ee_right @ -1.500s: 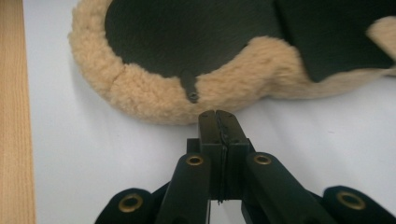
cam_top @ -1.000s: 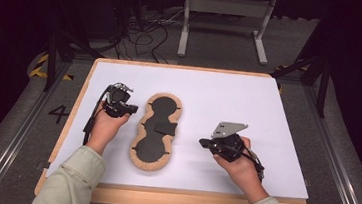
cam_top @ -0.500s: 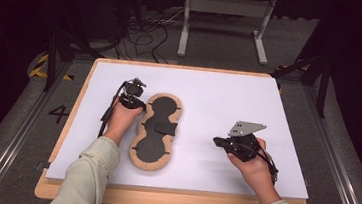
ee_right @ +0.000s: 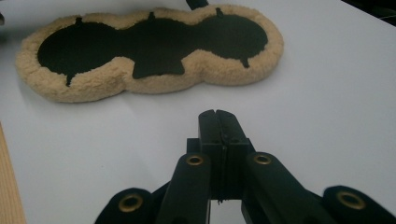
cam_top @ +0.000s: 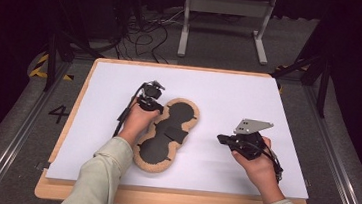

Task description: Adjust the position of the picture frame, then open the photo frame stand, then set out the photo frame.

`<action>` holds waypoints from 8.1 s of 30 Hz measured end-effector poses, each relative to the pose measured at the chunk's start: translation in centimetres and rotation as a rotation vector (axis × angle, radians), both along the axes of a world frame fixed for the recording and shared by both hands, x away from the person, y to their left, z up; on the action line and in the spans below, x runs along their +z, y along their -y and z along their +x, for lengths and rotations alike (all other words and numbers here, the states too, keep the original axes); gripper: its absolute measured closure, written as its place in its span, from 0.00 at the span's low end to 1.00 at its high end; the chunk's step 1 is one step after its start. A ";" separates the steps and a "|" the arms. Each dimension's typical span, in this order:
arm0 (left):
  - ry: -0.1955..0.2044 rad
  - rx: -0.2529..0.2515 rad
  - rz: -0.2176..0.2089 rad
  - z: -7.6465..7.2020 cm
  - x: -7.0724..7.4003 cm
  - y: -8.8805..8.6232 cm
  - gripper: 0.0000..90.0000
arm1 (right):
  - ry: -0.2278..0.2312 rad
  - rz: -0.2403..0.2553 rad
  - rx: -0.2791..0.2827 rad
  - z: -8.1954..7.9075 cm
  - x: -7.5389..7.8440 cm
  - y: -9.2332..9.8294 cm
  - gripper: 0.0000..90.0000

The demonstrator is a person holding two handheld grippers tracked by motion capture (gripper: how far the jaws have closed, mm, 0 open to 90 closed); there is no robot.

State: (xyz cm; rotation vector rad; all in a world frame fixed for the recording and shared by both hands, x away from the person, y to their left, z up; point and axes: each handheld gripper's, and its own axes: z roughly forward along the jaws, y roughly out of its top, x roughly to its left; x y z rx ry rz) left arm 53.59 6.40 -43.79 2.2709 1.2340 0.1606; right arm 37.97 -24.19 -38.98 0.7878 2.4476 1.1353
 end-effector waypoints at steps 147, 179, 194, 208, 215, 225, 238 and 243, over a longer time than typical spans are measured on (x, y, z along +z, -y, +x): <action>0.325 0.054 -0.098 -14.5 3.3 -11.3 0.60 | -0.186 0.034 0.145 1.5 -3.7 -6.9 1.00; 0.302 0.067 -0.101 -14.3 2.4 -11.8 0.57 | -0.086 0.215 0.050 3.2 -3.6 -6.5 1.00; 0.282 0.078 -0.138 -13.7 3.0 -12.1 0.54 | -0.073 0.170 -0.008 2.8 -2.2 -4.3 0.85; 0.271 0.098 -0.145 -13.4 3.0 -12.2 0.51 | -0.023 0.181 -0.091 2.8 -0.3 -0.9 0.77; 0.251 0.132 -0.170 -13.0 2.8 -12.1 0.47 | -0.023 0.193 -0.150 3.2 0.3 0.6 0.65; 0.169 0.191 -0.133 -11.6 1.9 -11.7 0.41 | -0.053 0.191 -0.231 4.3 -0.3 1.7 0.49; 0.077 0.193 -0.152 -9.9 0.3 -10.4 0.34 | -0.181 0.174 -0.326 6.7 -3.4 1.8 0.31; 0.064 0.201 -0.158 -9.7 -0.1 -9.8 0.31 | -0.204 0.172 -0.328 7.2 -4.1 1.2 0.29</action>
